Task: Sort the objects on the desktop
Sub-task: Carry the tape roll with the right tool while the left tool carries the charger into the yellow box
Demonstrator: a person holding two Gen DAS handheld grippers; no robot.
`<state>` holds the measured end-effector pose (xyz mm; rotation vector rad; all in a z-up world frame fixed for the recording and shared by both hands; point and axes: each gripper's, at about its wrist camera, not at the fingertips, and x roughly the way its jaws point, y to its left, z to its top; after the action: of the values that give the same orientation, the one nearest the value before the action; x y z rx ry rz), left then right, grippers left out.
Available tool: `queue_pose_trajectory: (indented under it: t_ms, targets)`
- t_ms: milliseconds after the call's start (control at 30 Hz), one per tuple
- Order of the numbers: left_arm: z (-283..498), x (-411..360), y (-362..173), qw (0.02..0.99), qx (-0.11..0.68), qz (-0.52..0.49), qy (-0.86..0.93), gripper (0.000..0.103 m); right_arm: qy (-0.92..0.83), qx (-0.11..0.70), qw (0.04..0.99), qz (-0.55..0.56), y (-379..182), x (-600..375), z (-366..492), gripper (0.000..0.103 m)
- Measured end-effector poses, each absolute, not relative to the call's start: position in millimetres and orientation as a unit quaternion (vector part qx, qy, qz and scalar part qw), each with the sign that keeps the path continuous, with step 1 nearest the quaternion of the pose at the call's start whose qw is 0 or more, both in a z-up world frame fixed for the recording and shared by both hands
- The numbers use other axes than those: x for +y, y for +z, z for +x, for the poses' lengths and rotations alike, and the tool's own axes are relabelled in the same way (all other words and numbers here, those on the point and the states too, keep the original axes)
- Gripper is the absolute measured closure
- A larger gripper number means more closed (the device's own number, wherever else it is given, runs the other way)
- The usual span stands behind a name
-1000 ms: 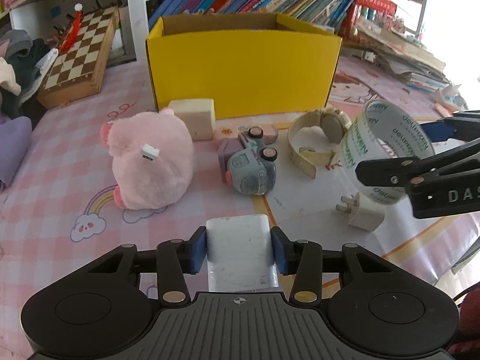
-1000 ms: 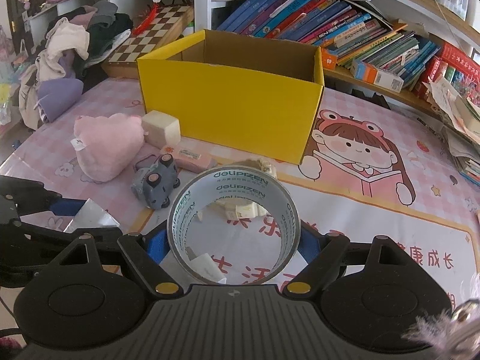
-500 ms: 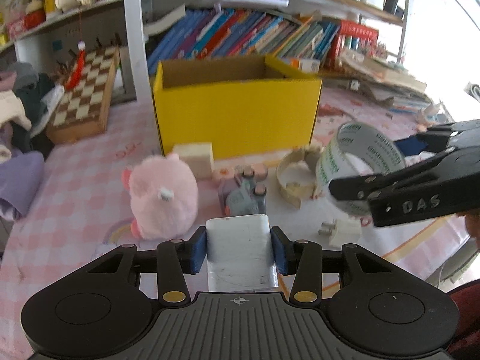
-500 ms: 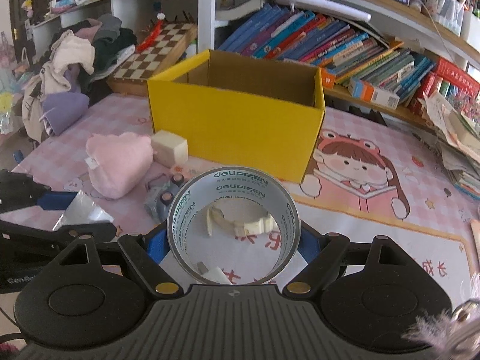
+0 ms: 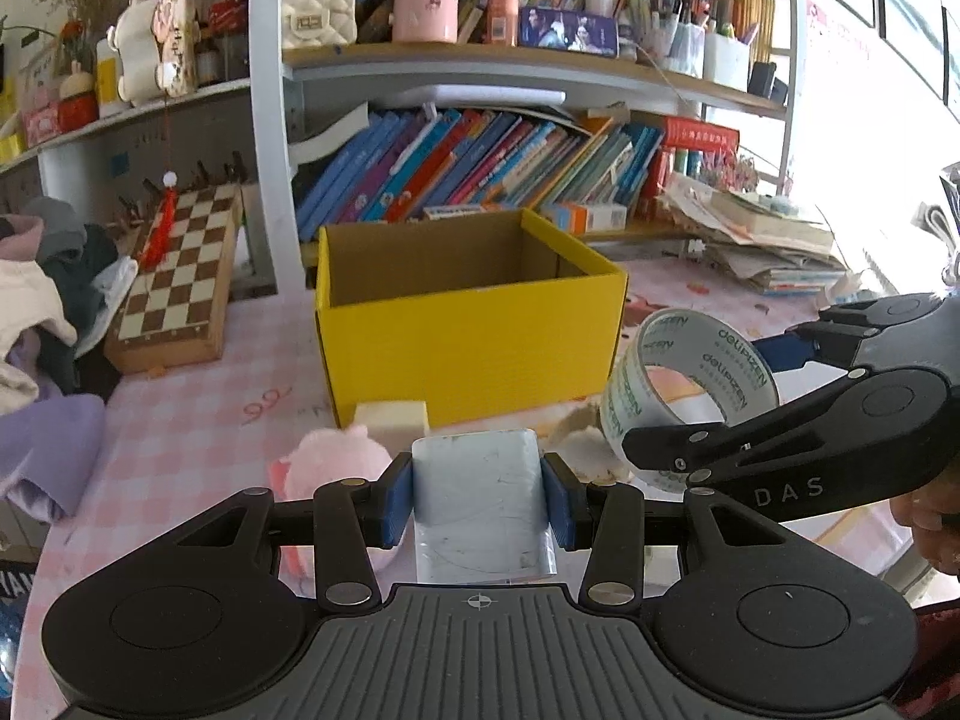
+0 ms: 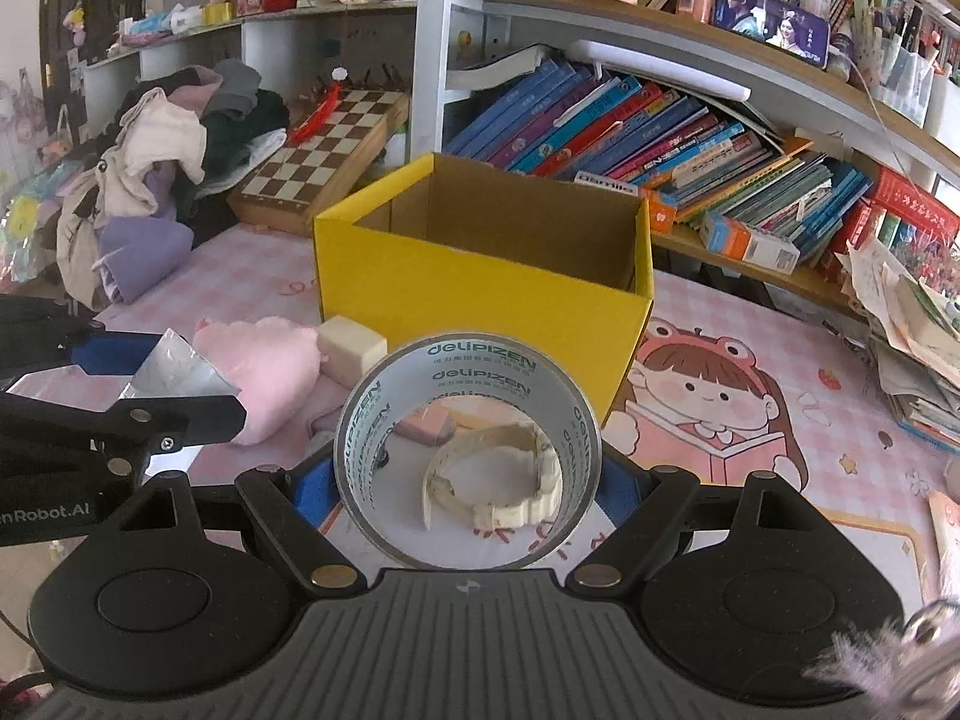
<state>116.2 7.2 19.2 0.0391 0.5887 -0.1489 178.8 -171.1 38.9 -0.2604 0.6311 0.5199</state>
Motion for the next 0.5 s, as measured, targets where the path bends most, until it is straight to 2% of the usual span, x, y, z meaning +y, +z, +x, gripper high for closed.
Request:
queue_pose_trajectory:
  t_ms: [500]
  targets:
    - [140, 7, 50, 0.967, 0.247, 0.037, -0.054, 0.060, 0.275, 0.272, 0.915, -0.114, 70, -174, 216, 0.021]
